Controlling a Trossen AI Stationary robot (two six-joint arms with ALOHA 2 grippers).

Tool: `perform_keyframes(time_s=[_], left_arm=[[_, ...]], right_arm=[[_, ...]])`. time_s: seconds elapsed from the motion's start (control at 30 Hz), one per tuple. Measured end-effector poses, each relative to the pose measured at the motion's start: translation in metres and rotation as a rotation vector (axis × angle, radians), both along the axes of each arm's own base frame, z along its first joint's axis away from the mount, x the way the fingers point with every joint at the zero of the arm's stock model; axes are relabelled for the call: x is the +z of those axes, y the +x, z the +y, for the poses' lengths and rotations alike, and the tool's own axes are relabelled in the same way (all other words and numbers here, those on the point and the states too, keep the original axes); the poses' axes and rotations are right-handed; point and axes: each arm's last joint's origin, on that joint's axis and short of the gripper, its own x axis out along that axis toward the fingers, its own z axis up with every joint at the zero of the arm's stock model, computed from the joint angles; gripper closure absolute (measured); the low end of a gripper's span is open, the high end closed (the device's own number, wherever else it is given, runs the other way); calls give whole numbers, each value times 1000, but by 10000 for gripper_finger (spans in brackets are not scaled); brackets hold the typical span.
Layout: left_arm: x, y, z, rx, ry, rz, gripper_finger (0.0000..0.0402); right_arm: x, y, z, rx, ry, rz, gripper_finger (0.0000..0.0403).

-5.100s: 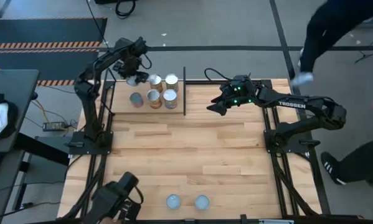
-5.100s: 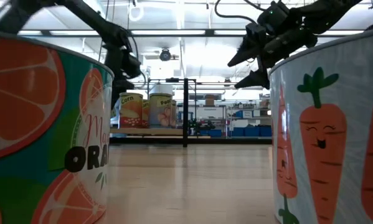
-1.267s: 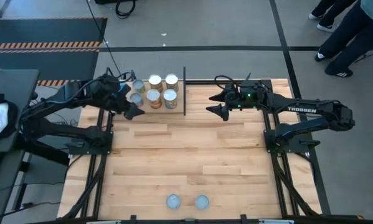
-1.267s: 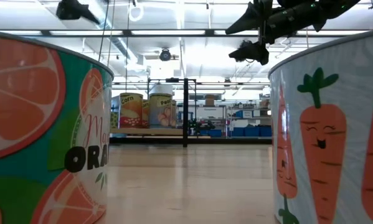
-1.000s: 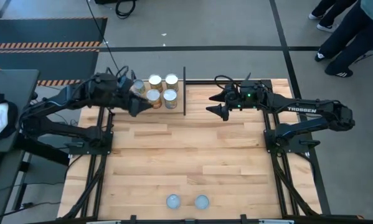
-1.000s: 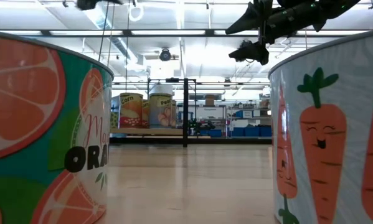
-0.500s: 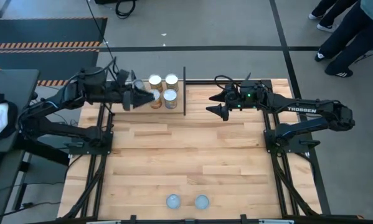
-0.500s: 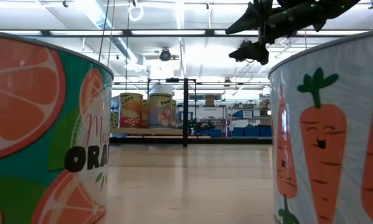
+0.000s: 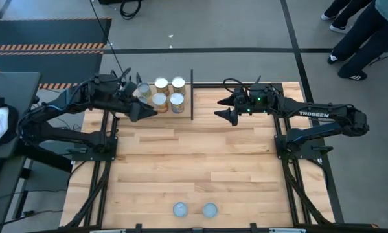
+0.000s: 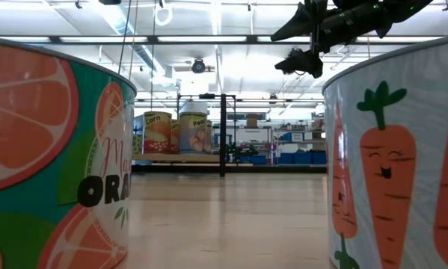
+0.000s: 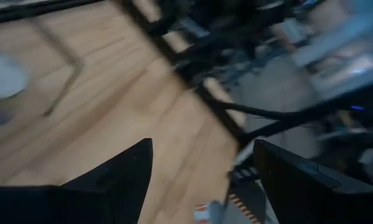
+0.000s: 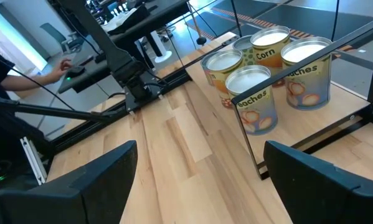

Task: Pick and place cans onto a shelf
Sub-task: Put the can of oranges on the shelf

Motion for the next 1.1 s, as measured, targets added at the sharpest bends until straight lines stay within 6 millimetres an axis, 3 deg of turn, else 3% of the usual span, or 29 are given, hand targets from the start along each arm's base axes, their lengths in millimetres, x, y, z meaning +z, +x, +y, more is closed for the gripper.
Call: perform_keyframes(time_s=[0.23,1.1], left_arm=[[-24,-14,1,109,40,305,120],[-34,-24,-19,77,20,459,120]], right_arm=[[0,0,0,0,0,0,46],[0,0,0,0,0,0,46]])
